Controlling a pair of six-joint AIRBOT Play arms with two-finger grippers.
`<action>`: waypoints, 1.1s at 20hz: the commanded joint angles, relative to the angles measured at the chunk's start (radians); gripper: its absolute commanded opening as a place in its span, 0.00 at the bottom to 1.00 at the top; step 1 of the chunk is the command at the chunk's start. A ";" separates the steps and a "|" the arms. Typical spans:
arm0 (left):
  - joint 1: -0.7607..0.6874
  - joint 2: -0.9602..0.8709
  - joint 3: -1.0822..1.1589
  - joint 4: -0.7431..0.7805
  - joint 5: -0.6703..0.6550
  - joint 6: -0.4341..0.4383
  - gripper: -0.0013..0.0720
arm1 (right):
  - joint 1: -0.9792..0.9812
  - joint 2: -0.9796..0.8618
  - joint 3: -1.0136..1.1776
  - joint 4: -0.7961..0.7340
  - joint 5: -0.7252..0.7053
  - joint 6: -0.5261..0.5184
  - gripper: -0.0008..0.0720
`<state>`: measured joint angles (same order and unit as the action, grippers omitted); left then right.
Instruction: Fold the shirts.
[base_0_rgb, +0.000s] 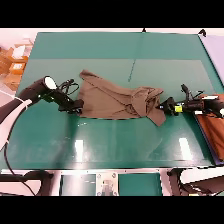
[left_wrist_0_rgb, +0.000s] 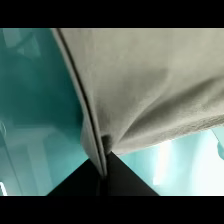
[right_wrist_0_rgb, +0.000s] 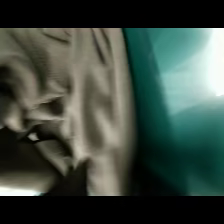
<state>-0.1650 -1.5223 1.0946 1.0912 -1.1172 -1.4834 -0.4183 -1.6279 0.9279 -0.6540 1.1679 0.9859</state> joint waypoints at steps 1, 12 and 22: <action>0.001 0.046 0.003 0.002 0.035 0.004 0.05 | 0.042 -0.013 0.026 0.077 0.064 -0.003 0.04; 0.001 0.454 0.855 0.085 0.124 0.019 0.05 | -0.050 0.510 0.988 0.203 0.223 0.184 0.04; 0.001 0.530 1.024 0.166 0.124 0.047 0.05 | -0.113 0.703 1.125 -0.019 -0.016 0.193 0.04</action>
<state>-0.1650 -1.0035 2.1193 1.2137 -0.9951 -1.4387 -0.5259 -0.9424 2.0480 -0.6163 1.2255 1.1725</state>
